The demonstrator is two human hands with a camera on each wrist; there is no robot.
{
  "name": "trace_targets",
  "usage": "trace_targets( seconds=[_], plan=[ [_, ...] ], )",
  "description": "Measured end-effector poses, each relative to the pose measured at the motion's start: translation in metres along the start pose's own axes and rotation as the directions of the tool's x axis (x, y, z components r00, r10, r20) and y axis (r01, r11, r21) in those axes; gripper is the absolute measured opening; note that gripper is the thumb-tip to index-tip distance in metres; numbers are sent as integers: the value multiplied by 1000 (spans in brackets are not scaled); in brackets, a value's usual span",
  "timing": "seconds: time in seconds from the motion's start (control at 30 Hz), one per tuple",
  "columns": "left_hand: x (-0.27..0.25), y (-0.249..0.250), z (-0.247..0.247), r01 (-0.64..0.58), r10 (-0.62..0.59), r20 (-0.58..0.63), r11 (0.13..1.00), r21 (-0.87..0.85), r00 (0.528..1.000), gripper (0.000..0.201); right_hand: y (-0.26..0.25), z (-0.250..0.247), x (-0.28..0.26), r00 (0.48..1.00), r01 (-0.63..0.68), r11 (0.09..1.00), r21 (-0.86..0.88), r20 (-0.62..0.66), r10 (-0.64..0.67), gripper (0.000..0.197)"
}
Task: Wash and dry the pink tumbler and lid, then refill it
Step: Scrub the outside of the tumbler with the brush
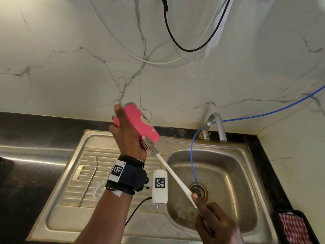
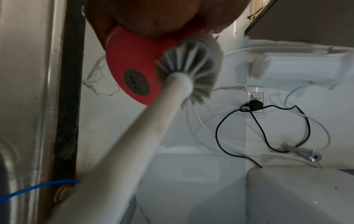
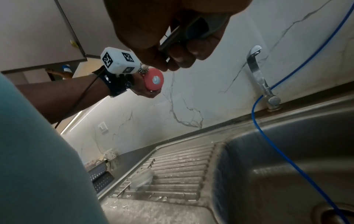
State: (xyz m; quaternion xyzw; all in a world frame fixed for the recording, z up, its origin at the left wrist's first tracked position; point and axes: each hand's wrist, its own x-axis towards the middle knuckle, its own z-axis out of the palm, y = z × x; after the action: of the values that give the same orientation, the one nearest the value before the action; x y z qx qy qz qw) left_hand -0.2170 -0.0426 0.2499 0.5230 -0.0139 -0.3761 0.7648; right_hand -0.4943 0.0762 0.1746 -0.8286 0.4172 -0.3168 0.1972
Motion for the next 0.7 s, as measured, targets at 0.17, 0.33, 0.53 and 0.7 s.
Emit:
trace_targets(
  seconds=[0.17, 0.33, 0.53, 0.7],
  plan=[
    [-11, -13, 5, 12, -11, 74, 1000, -16, 997, 77, -5, 6, 9, 999, -31, 999, -9, -25, 30, 59],
    [-2, -7, 5, -12, 13, 31, 1000, -24, 999, 69, -1, 0, -1, 1000, -16, 1000, 2, -24, 16, 60],
    [-9, -18, 9, 20, -20, 78, 1000, -4, 997, 70, -2, 6, 8, 997, -15, 1000, 5, -81, 15, 54],
    [-4, -12, 6, 18, -18, 62, 1000, -11, 998, 59, 0, 3, 3, 997, -14, 1000, 18, -71, 15, 48]
  ],
)
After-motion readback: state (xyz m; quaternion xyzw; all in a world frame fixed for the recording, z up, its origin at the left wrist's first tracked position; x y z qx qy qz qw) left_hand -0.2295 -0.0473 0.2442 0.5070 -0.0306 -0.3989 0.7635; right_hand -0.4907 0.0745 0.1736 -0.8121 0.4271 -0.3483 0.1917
